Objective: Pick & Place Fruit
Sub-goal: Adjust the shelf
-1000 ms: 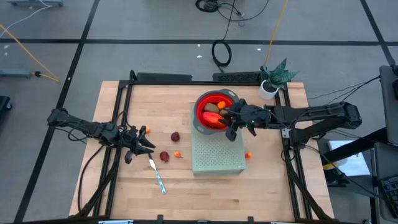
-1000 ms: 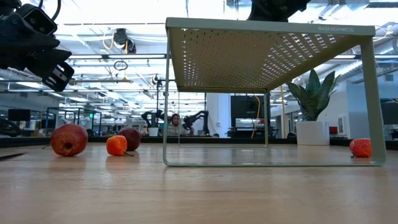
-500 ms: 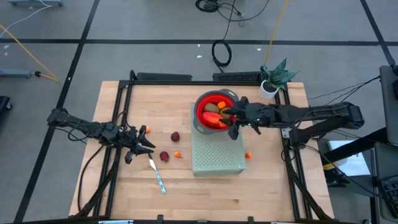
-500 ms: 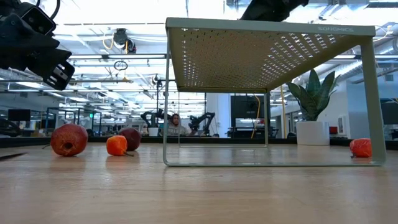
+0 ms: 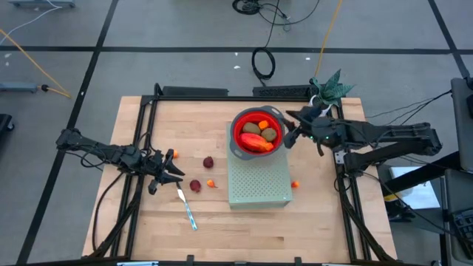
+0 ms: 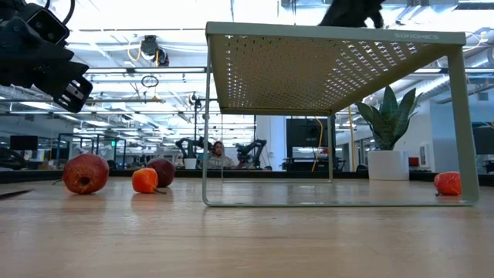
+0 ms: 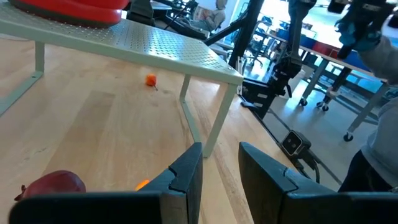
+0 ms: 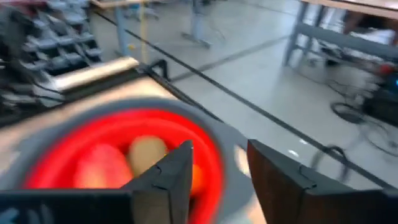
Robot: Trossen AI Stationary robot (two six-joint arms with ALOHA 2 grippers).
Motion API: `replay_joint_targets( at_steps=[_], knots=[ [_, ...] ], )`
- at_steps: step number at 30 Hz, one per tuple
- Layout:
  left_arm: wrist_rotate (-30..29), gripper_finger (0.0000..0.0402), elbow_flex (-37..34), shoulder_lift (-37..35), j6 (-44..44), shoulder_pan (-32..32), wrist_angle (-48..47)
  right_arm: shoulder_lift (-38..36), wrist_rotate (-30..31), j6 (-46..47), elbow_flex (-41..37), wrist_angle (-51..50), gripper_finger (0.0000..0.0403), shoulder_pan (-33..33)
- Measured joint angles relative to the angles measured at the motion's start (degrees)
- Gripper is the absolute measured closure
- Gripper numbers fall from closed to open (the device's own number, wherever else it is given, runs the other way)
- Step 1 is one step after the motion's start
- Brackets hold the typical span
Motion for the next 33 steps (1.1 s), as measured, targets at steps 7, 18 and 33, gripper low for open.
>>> replay_joint_targets(
  at_steps=[7,18,33],
  knots=[
    [0.02,0.03,0.0,0.0,-3.29,-0.01,0.43,-3.1,-1.78,12.44,0.0,-18.05,0.0336,1.4],
    [0.09,0.03,0.0,0.0,-8.67,-0.01,6.65,-3.57,-13.04,27.66,0.0,-36.69,0.04,11.03],
    [0.26,0.03,0.0,0.0,-5.92,-0.03,8.25,2.01,-21.43,42.66,-2.05,-33.7,0.0402,32.34]
  ],
)
